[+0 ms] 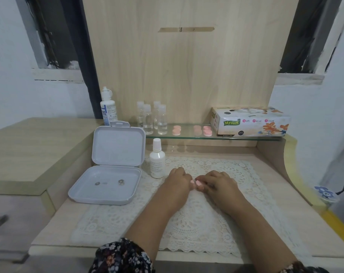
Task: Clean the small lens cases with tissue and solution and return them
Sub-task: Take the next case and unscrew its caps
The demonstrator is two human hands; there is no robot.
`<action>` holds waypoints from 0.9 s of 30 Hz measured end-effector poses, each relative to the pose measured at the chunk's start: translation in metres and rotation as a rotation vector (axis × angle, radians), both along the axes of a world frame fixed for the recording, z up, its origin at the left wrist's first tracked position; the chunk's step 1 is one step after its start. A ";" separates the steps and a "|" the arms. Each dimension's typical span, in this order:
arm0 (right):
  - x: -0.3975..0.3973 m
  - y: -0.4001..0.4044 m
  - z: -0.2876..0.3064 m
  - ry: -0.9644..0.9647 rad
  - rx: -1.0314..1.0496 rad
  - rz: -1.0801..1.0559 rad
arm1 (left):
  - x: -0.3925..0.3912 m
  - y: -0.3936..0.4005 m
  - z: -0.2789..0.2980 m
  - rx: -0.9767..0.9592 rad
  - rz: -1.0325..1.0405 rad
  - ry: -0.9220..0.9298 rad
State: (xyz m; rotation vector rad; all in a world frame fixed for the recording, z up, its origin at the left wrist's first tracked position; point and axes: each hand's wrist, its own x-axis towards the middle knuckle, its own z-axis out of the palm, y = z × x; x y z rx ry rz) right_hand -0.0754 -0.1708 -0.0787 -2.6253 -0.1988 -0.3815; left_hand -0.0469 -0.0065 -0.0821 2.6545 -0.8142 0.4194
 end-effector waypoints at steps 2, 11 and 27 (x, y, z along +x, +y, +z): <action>0.000 0.001 0.001 0.004 -0.005 -0.003 | 0.001 0.001 -0.002 0.086 -0.005 -0.043; -0.002 -0.002 0.001 0.012 -0.017 0.000 | -0.003 0.007 0.007 -0.337 0.055 0.207; -0.004 -0.001 0.004 0.039 -0.047 0.005 | -0.006 0.014 0.006 -0.510 -0.043 0.249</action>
